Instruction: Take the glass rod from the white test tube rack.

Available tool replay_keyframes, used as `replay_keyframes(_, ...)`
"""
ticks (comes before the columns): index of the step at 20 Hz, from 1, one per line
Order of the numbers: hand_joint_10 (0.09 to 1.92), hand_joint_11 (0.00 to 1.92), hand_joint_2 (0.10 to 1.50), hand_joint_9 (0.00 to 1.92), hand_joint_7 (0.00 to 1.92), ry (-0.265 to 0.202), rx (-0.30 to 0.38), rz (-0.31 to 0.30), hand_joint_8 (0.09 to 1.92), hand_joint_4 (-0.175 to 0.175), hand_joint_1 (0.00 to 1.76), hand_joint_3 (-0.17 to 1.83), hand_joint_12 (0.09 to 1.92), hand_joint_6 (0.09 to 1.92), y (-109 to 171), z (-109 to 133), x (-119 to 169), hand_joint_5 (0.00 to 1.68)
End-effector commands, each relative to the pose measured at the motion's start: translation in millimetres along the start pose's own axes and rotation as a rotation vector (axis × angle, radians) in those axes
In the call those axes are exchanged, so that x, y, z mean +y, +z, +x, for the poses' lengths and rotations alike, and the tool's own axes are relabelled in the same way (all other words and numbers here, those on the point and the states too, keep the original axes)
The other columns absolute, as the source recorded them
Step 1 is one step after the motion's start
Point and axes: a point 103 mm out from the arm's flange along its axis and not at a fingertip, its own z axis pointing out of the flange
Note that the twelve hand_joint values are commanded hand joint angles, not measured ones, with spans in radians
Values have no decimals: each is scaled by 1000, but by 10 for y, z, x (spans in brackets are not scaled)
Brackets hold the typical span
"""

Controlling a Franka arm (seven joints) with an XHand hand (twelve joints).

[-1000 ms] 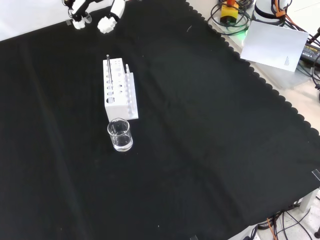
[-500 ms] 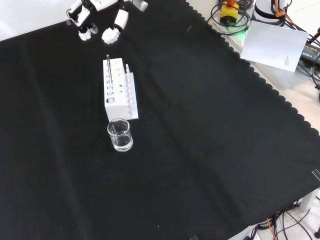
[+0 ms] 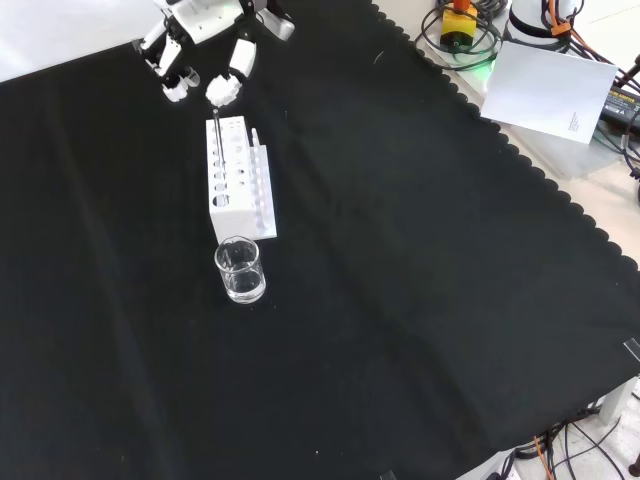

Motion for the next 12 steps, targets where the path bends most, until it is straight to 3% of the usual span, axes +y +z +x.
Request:
replay_keyframes(1, 916, 247, 911, 1106, 975, 21, -18, 34, 942, -175, 693, 525, 1429, 1015, 86, 59, -12, 520)
replay_keyframes(10, 893, 206, 883, 1164, 1028, 38, -37, 104, 922, -175, 738, 542, 1441, 1005, 235, 169, 36, 552)
replay_keyframes(12, 885, 199, 879, 1180, 1035, 10, -46, 102, 917, -175, 739, 550, 1444, 1001, 262, 190, 39, 556)
